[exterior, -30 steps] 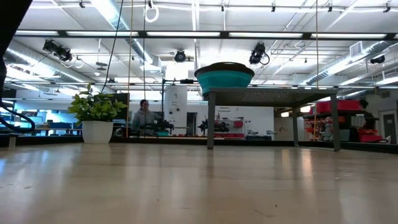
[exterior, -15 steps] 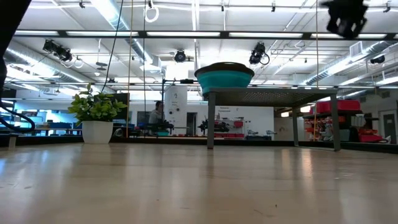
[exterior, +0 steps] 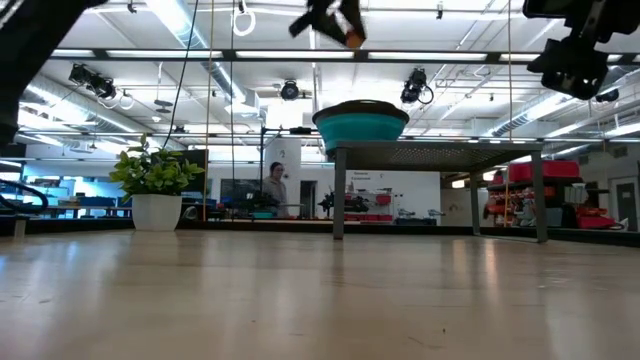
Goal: Pick & Place Fruit
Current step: Put the pear into the strainer bowl
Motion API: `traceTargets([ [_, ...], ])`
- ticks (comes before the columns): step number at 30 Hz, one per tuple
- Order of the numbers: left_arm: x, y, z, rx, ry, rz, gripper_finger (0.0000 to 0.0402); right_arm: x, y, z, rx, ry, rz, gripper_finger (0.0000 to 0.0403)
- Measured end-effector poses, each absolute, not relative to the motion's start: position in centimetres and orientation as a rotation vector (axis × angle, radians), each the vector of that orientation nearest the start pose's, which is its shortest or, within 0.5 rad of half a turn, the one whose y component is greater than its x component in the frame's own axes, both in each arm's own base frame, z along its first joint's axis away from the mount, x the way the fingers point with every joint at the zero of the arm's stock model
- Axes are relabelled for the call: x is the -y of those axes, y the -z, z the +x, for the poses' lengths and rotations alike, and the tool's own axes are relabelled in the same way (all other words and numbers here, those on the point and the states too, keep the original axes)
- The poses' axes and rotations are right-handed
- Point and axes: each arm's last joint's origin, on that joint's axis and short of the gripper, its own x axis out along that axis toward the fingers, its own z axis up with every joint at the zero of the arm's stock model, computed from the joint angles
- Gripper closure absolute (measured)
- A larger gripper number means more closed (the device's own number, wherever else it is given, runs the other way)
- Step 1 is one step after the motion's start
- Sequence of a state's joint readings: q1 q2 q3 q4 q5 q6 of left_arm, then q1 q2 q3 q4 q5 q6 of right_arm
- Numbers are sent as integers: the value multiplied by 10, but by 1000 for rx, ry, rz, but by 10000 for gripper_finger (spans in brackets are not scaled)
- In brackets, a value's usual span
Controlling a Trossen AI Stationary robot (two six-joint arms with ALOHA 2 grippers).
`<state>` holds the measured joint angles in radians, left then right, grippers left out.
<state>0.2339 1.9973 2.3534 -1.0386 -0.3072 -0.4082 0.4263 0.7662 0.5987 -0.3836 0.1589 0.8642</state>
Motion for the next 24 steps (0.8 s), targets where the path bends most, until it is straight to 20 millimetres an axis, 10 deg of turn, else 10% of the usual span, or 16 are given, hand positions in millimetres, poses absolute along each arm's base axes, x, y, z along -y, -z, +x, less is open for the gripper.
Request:
traceTargets([
  [7, -190, -398, 383, -636, -716, -341, 253, -60, -256, 153, -527, 93, 721, 151],
  [24, -209, -360, 404, -720, -669, -275, 250, -50, -269, 161, -303, 220, 834, 151],
])
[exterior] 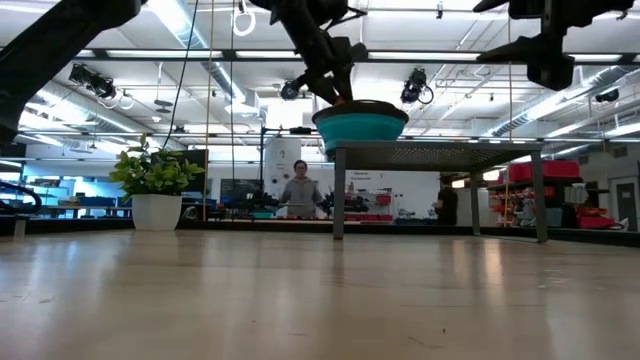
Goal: Pick & Place Fruit
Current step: Put the pear into the strainer bowl, then return to Home Position
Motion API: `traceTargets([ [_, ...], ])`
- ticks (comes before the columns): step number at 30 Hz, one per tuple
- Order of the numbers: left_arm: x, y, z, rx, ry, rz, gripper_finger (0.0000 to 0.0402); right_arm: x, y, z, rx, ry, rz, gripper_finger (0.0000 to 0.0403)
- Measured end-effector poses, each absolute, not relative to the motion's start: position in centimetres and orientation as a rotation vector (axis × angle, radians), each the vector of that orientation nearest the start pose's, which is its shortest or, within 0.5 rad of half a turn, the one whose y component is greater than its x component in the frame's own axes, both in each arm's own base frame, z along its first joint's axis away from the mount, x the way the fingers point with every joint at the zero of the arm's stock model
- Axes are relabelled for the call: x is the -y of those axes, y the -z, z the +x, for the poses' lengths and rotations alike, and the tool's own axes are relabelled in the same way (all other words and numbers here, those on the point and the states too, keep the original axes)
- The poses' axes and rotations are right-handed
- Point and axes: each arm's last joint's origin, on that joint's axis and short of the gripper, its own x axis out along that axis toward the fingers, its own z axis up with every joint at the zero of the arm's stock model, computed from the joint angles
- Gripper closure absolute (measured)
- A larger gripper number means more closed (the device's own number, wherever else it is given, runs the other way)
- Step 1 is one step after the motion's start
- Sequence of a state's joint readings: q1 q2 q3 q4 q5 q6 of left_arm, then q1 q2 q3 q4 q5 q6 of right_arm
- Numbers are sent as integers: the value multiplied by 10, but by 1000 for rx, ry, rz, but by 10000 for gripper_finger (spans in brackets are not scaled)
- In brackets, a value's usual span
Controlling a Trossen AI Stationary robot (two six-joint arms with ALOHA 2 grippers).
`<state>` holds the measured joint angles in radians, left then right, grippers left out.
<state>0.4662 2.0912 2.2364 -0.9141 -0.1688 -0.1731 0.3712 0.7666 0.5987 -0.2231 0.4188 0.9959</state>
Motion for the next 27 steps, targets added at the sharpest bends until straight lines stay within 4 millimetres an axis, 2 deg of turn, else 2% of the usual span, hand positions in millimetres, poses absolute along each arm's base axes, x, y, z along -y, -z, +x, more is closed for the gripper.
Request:
traceTargets([
  [8, -214, -335, 415, -782, -623, -315, 214, -50, -270, 162, -291, 218, 860, 151],
  [10, -213, -334, 417, -777, -620, -317, 203, -50, -270, 162, -291, 218, 861, 151],
  [21, -210, -336, 419, -757, -569, -348, 138, -50, -268, 161, -318, 209, 842, 151],
  [24, -208, -344, 413, -778, -539, -375, 125, -52, -266, 160, -369, 172, 809, 151],
  [27, -204, -361, 401, -814, -535, -390, 121, -52, -263, 157, -454, 95, 808, 151],
])
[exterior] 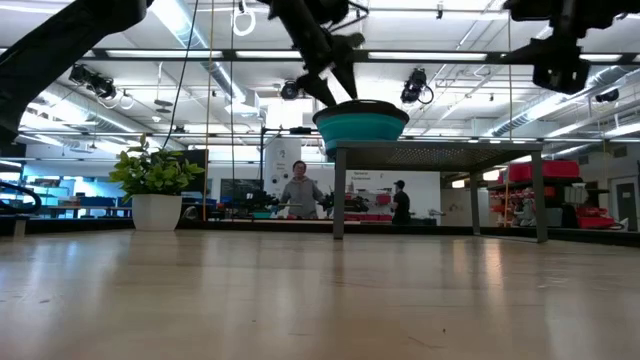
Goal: Pick & Place Fruit
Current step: Return to Home Position
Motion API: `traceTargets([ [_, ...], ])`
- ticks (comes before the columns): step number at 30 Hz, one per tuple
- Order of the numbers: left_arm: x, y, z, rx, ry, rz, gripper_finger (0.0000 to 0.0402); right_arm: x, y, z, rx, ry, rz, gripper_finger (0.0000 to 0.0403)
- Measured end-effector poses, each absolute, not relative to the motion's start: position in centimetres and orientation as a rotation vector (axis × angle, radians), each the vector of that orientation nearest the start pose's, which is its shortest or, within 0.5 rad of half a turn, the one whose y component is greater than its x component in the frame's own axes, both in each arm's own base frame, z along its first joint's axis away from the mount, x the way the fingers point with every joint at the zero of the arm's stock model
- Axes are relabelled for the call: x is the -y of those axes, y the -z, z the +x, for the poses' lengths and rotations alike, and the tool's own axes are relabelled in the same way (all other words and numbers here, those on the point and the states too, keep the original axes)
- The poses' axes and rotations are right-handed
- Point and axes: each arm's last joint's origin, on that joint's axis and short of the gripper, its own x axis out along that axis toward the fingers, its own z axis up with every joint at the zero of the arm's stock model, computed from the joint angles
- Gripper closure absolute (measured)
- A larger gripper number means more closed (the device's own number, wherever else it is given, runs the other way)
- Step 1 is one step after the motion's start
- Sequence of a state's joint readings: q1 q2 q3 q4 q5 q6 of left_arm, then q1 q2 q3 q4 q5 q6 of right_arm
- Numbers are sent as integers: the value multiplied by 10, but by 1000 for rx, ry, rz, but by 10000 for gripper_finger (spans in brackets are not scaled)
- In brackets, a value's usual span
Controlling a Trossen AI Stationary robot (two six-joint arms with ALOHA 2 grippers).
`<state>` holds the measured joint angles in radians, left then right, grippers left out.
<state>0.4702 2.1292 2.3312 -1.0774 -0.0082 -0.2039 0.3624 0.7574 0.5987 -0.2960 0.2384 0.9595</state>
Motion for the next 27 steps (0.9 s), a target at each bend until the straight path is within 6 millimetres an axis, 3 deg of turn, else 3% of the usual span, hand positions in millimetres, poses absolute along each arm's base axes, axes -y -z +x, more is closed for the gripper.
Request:
traceTargets([
  [3, -192, -382, 389, -802, -531, -381, 122, -54, -259, 154, -566, -10, 785, 155],
  [7, -156, -412, 374, -767, -529, -362, 127, -59, -260, 153, -626, -216, 660, 183],
  [13, -86, -444, 357, -716, -598, -284, 128, -53, -263, 132, -615, -294, 448, 294],
  [18, -35, -450, 354, -668, -701, -263, 129, -36, -274, 92, -496, -308, 352, 374],
  [23, -5, -449, 356, -617, -731, -303, 129, -21, -263, 56, -326, -313, 317, 384],
  [27, 10, -448, 358, -582, -742, -337, 129, -20, -250, 52, -101, -363, 314, 385],
])
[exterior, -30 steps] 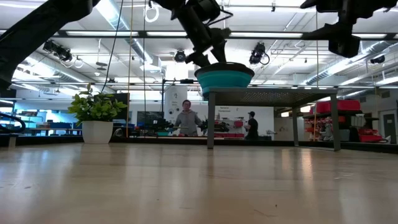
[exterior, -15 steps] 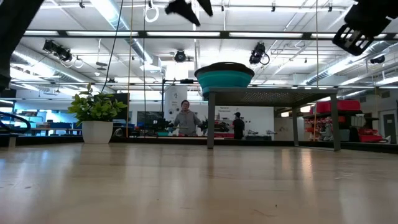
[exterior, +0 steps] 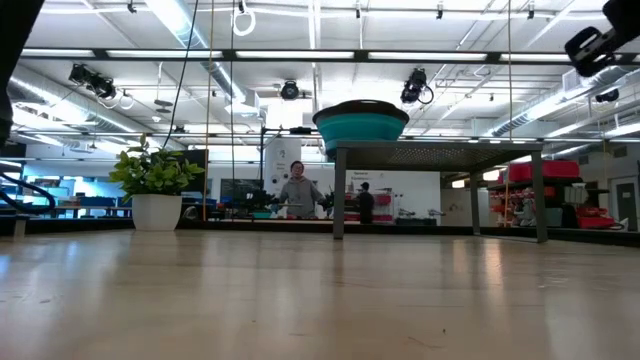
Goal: Pick & Place Fruit
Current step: Return to Home Position
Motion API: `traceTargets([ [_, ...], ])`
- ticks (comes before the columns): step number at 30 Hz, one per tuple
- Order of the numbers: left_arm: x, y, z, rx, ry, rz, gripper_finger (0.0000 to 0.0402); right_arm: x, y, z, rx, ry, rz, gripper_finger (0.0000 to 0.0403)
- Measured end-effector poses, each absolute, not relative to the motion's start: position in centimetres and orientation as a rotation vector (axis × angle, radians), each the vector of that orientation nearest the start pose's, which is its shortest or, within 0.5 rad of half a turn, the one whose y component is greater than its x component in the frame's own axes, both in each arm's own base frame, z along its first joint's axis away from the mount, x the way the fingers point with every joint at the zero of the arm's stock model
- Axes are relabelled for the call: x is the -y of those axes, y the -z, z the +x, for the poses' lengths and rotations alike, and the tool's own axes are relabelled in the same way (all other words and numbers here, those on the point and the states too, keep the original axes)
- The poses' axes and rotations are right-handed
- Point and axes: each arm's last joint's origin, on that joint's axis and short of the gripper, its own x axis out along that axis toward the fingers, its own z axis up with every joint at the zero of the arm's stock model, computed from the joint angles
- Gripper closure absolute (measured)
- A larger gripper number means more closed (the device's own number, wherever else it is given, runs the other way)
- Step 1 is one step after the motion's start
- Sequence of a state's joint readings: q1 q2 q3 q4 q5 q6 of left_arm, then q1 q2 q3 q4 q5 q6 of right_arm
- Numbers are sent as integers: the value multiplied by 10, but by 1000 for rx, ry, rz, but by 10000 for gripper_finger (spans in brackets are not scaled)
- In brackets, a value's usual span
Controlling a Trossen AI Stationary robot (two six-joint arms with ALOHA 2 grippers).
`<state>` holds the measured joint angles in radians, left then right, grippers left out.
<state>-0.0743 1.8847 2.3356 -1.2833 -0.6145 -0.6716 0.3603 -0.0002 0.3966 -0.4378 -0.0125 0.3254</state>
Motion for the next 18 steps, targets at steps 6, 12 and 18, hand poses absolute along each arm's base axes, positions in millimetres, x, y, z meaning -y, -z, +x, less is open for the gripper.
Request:
traceTargets([
  [6, 29, -452, 359, -511, -736, -335, 129, -27, -218, 79, 22, -297, 180, 385],
  [12, 35, -452, 358, -508, -733, -335, 129, -18, -197, 86, 20, -108, 142, 385],
  [18, 37, -452, 357, -502, -735, -346, 129, -12, -174, 93, -61, -113, 146, 385],
])
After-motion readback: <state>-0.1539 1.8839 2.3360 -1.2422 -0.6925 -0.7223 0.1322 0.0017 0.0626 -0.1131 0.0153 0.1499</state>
